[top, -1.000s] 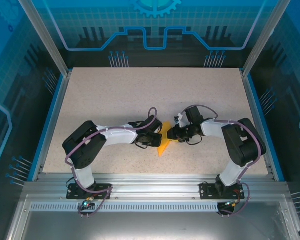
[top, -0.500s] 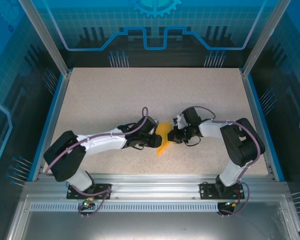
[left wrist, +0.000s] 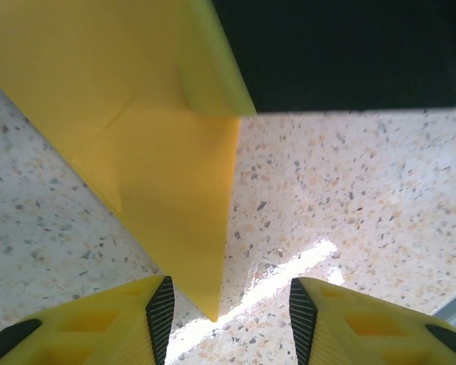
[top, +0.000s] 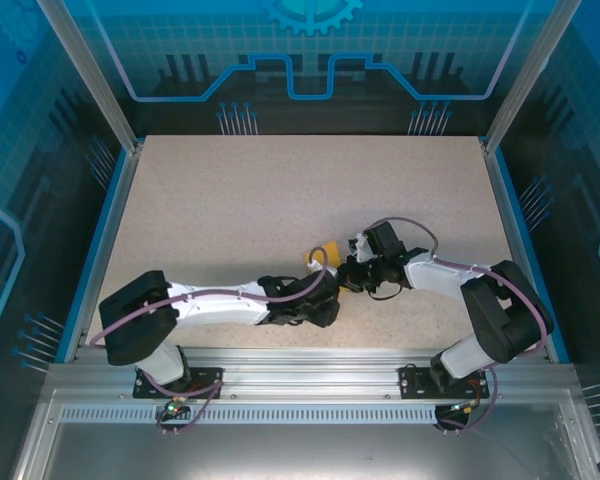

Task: Fold a paper plane with a square sheet of paper (pick it up from the middle)
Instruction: Fourth fold the wing at the center of the table.

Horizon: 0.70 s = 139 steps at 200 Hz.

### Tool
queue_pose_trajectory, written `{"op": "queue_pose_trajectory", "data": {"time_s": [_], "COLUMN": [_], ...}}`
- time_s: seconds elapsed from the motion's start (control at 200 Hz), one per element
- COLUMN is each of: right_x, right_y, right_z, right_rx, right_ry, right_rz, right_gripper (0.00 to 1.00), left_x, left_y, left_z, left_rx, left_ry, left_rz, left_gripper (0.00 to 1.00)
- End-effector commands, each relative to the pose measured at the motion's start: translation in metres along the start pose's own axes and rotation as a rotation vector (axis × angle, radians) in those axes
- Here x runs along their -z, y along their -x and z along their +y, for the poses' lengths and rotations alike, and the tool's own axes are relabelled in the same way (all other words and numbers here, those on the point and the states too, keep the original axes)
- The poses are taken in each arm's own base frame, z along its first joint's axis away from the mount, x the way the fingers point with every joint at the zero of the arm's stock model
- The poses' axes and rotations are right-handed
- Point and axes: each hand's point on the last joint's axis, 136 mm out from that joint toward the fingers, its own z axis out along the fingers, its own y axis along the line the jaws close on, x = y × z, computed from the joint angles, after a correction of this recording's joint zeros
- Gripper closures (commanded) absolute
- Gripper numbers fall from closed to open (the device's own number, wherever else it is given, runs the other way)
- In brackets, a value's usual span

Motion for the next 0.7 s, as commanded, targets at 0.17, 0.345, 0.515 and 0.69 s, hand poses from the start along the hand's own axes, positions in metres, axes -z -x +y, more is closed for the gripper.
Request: {"op": "queue_pose_trajectory", "data": {"time_s": [0.17,0.345,0.515,0.69], "right_x": [-0.001,-0.003,-0.003,-0.004], "right_y": [-0.005,-0.003,-0.002,-0.002], "right_z": [-0.002,-0.001,0.0,0.0], "right_rx": [-0.009,-0.007,-0.008,-0.009], "right_ry": [-0.03,-0.028,-0.03,-0.032], "right_rz": [0.018,0.023,0.025,0.028], "right_gripper": [0.91,0.9,0.9,0.9], "left_x": [-0.007,-0.014,-0.021,-0.021], "left_y": [0.008,0.009,0.004,0.003], "left_z": [0.004,0.008,0.007,0.012], "left_rx": [0.074,0.096,0.122,0.131], "left_ry": [0.126,0.171,0.171,0.2], "left_rz": [-0.071,-0.08,-0.076,-0.08], "left_gripper": [0.52,0.52,0.55,0.6]}}
